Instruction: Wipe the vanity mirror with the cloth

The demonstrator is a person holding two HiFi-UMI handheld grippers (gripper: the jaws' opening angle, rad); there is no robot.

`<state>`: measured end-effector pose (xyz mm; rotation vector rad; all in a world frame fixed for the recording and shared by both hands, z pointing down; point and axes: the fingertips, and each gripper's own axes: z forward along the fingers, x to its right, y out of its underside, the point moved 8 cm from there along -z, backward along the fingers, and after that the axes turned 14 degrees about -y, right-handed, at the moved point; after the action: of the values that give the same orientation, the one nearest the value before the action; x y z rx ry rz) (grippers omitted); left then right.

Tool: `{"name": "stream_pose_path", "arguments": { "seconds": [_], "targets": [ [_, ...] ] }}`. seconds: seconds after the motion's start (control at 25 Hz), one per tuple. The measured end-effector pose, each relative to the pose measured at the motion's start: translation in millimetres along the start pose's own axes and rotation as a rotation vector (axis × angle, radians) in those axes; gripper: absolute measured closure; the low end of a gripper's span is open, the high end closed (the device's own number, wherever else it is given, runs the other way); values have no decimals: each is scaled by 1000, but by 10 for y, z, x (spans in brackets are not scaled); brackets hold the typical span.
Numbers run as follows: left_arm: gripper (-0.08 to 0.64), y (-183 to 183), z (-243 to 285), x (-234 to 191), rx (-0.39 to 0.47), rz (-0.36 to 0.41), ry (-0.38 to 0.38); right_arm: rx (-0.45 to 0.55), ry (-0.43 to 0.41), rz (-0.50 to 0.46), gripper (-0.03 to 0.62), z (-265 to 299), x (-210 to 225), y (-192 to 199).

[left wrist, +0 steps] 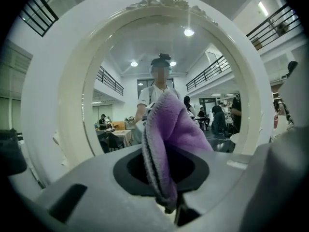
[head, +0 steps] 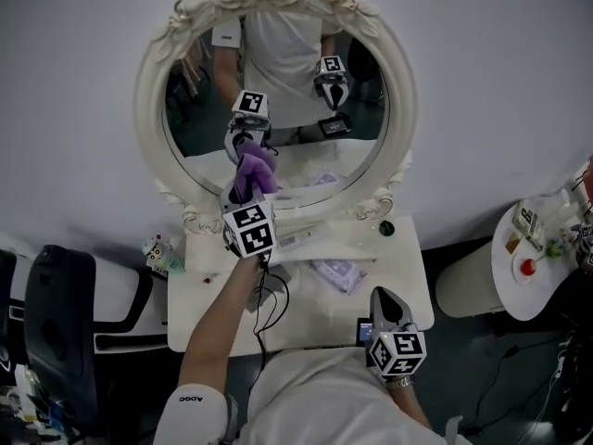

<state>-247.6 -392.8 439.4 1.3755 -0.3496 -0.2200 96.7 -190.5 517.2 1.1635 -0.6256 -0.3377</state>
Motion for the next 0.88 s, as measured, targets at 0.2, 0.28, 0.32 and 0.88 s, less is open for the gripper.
{"name": "stream_pose_path", "arguments": {
  "seconds": [0.2, 0.28, 0.32, 0.88],
  "targets": [
    [505, 29, 65, -436, -15, -5, -83, -15, -65, -13, 584, 240, -145, -29],
    [505, 40, 97, -575, -26, -15, -107, -21, -78, -15, 584, 306, -190, -31],
    [505, 47, 112, -640, -30, -16, -119, -23, -82, -14, 584, 336, -213, -30],
    [505, 107, 69, -880, -47, -36, -185, -38, -97, -15, 584, 439, -273, -20]
  ]
}}
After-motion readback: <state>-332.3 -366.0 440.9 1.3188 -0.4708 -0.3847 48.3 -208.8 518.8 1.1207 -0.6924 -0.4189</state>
